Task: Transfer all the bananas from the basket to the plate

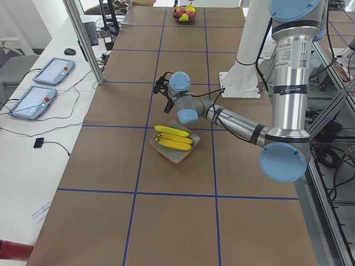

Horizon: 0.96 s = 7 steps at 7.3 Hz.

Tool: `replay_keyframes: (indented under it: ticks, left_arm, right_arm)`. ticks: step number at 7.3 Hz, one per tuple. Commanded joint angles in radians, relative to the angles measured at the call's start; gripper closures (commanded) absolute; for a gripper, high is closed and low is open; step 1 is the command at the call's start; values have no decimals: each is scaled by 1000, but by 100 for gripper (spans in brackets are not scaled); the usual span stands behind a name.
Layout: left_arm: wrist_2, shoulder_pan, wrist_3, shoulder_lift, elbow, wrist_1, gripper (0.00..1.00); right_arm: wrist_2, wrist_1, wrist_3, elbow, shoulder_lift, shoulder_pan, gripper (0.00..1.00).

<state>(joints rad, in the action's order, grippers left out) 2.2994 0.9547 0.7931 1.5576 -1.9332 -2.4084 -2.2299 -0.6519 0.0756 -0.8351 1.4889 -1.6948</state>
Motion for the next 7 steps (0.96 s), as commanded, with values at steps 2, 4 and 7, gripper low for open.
replay_keyframes:
  ticks: [2, 4, 7]
  left_arm:
    - [0, -1, 0, 12, 2, 0, 0]
    - [0, -2, 0, 18, 5, 2, 0]
    - [0, -2, 2, 27, 11, 2, 0]
  right_arm:
    - [25, 1, -2, 4, -1, 52, 25]
    - [94, 0, -5, 7, 5, 53, 29]
    - [99, 0, -10, 7, 10, 55, 36]
